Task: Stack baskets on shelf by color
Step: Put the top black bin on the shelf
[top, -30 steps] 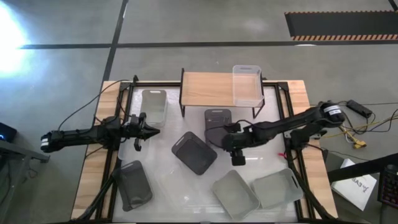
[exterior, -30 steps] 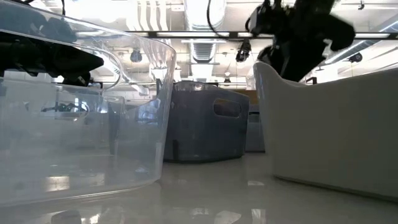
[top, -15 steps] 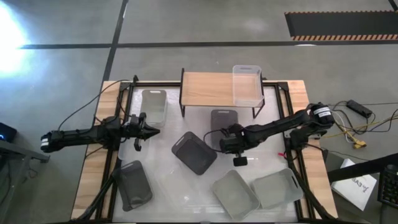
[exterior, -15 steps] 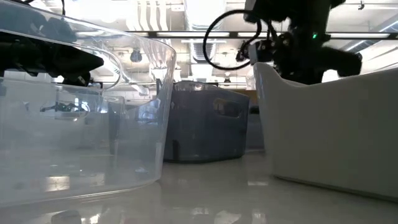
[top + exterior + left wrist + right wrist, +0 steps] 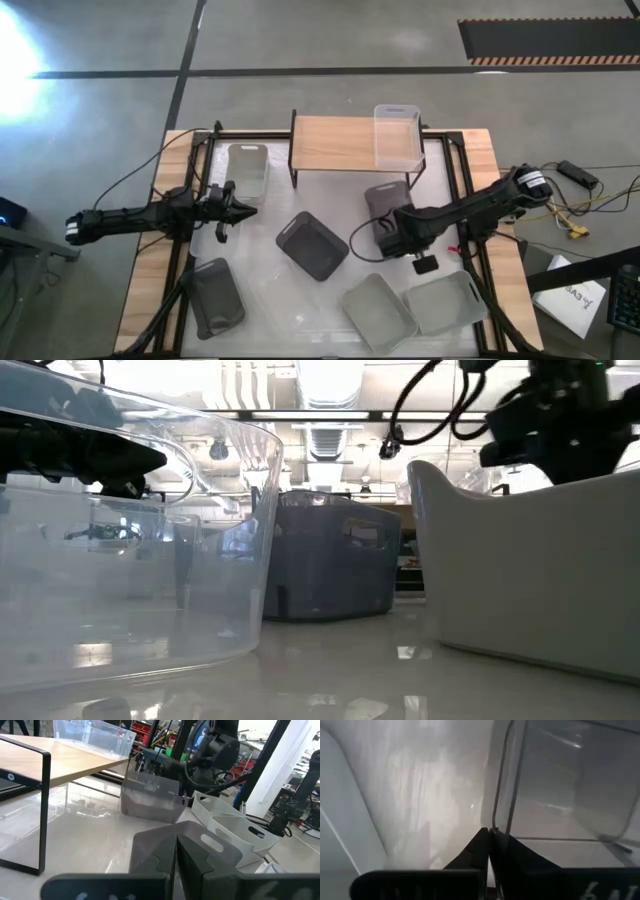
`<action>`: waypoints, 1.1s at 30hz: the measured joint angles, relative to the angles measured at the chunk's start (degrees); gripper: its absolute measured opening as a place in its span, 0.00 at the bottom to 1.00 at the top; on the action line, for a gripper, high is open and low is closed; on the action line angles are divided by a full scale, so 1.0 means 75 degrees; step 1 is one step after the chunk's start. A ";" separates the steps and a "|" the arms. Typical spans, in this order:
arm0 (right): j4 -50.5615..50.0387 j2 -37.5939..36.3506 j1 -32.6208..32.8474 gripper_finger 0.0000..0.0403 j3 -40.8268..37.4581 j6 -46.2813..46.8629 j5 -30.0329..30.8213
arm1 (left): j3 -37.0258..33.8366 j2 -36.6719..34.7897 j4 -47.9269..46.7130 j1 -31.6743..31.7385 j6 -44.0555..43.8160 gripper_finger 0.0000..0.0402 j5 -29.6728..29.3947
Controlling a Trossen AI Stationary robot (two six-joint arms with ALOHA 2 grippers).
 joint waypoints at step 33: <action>0.1711 0.1690 -0.1753 0.46 0.0870 0.5850 0.1137 | 0.0000 0.0000 -0.0001 0.0000 0.0000 0.00 0.0000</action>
